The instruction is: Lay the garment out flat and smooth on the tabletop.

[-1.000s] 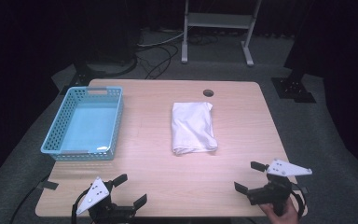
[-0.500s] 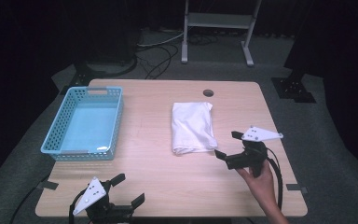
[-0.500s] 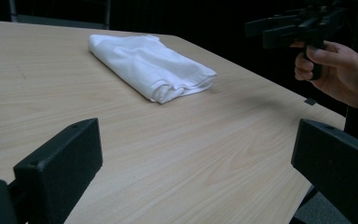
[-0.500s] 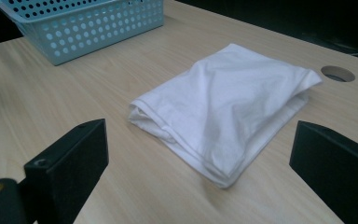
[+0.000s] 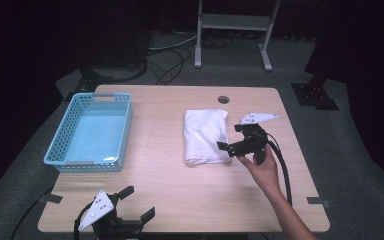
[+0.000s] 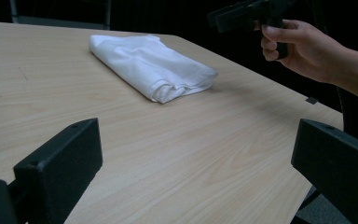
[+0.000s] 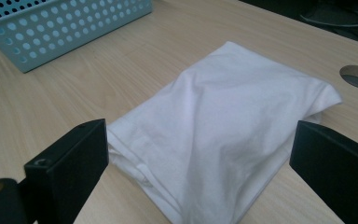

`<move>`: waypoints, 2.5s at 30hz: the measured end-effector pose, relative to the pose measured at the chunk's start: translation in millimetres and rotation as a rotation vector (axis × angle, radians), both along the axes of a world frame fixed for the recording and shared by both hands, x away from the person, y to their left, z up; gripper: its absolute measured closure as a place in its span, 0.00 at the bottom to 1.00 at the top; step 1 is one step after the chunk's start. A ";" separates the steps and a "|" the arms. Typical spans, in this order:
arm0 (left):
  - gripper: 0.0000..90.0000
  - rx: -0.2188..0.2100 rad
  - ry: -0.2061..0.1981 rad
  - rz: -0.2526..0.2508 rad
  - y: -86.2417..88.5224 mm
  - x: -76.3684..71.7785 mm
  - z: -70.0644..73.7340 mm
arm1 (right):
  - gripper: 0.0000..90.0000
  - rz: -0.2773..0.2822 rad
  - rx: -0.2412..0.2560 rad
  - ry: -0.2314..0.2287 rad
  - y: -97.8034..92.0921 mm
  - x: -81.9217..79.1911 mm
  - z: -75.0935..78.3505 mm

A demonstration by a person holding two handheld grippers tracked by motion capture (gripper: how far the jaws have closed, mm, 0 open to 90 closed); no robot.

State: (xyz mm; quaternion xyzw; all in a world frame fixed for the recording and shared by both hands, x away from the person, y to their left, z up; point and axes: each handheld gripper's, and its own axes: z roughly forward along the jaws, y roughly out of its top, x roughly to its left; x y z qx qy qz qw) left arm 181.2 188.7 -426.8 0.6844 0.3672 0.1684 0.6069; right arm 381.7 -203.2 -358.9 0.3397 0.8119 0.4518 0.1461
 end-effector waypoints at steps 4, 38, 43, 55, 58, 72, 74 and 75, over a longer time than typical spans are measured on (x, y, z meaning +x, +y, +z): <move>0.01 0.003 0.000 0.000 0.3 0.0 0.0 | 0.07 -0.006 -0.032 0.012 7.2 10.3 -2.7; 0.01 0.014 0.003 -0.009 0.7 2.2 -1.9 | 0.75 0.012 -0.285 0.156 29.6 35.2 -60.3; 0.01 0.016 0.002 -0.010 -0.9 1.6 -1.7 | 0.75 0.021 -0.295 0.158 24.7 24.5 -59.8; 0.01 0.016 0.000 -0.019 -3.5 0.5 -1.6 | 0.74 0.040 -0.302 0.150 12.1 -9.9 -61.0; 0.01 0.013 0.000 -0.019 -4.1 0.3 -1.6 | 0.74 0.042 -0.300 0.147 7.4 -18.4 -61.2; 0.01 0.018 -0.004 -0.022 -6.2 -1.4 -1.0 | 0.73 0.042 -0.298 0.135 -15.0 -55.1 -62.8; 0.01 0.019 -0.007 -0.024 -7.0 -1.7 -1.1 | 0.73 0.048 -0.298 0.132 -19.8 -61.9 -63.1; 0.01 0.020 -0.007 -0.025 -7.3 -1.7 -1.0 | 0.73 0.053 -0.299 0.128 -21.3 -63.9 -63.3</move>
